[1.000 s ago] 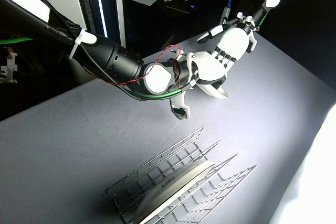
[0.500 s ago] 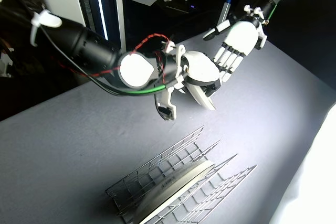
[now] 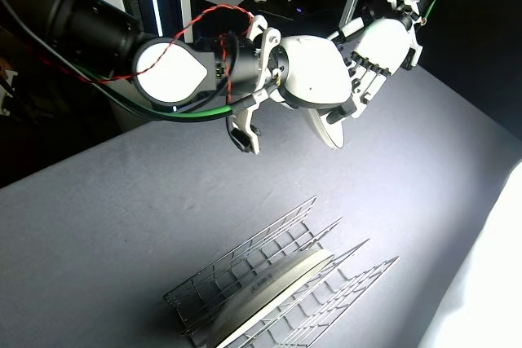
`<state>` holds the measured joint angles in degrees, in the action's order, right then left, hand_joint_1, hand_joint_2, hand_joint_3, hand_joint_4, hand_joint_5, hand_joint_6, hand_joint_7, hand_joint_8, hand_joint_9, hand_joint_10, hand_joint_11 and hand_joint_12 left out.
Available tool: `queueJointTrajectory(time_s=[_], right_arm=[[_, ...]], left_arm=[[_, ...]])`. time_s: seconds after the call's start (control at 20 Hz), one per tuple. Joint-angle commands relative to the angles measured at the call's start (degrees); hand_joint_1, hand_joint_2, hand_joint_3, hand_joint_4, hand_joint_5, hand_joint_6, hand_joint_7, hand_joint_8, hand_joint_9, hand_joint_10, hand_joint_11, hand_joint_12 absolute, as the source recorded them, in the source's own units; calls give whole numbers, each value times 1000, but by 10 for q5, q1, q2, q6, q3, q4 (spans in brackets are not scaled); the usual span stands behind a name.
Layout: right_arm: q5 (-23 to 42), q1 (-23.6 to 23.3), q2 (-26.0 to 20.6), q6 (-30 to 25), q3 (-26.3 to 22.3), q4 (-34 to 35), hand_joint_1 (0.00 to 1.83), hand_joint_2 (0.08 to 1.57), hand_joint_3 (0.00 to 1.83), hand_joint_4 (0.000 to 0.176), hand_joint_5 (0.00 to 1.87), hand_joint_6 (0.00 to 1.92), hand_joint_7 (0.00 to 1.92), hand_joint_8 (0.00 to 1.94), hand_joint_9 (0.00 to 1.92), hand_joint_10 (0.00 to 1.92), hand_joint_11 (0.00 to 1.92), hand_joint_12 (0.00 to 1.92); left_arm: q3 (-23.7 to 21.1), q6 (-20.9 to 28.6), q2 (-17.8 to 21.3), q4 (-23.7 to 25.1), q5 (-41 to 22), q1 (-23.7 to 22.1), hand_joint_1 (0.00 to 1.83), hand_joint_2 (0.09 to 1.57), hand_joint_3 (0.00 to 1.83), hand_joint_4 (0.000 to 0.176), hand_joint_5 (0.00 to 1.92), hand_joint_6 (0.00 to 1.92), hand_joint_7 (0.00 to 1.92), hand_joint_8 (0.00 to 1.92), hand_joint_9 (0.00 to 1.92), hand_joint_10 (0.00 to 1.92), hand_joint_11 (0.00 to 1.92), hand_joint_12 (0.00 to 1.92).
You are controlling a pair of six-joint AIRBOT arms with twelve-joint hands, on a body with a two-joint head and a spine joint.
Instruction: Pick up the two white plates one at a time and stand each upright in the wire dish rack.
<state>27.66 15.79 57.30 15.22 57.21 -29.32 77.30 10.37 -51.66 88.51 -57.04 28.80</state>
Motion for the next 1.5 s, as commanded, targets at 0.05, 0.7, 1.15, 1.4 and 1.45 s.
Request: queueJointTrajectory(time_s=[0.05, 0.7, 1.15, 1.4, 1.45], right_arm=[[68, -14, -13, -6, -3, 53, 1377, 1112, 1, 0, 895, 977, 1008, 948, 924, 1231, 671, 1292], [-25, -30, -103, -8, -2, 182, 1376, 1116, 1, 0, 870, 1005, 1001, 979, 927, 1219, 663, 1321], [-69, -21, -115, -8, 32, 199, 1377, 1114, 0, 0, 886, 981, 1000, 983, 927, 1218, 668, 1308], [-62, 13, -114, -6, 61, 200, 1376, 1115, 0, 0, 890, 965, 999, 997, 919, 1227, 660, 1327], [-57, 22, -114, -5, 67, 200, 1375, 1119, 1, 0, 876, 990, 998, 999, 906, 1240, 642, 1325]], left_arm=[[-1, 6, 8, -38, -27, -6, 0, 1052, 0, 0, 84, 0, 50, 0, 27, 0, 10, 5], [13, 14, 9, -13, 7, -34, 0, 1068, 0, 0, 100, 12, 68, 9, 38, 9, 12, 6], [-2, 22, 17, 17, 21, -69, 0, 1069, 1, 0, 96, 5, 70, 6, 51, 9, 28, 14], [-1, 22, 17, 18, 24, -73, 0, 1066, 0, 0, 96, 1, 57, 1, 35, 1, 17, 11], [0, 23, 17, 17, 24, -74, 0, 1071, 1, 0, 108, 7, 67, 6, 47, 7, 31, 17]])
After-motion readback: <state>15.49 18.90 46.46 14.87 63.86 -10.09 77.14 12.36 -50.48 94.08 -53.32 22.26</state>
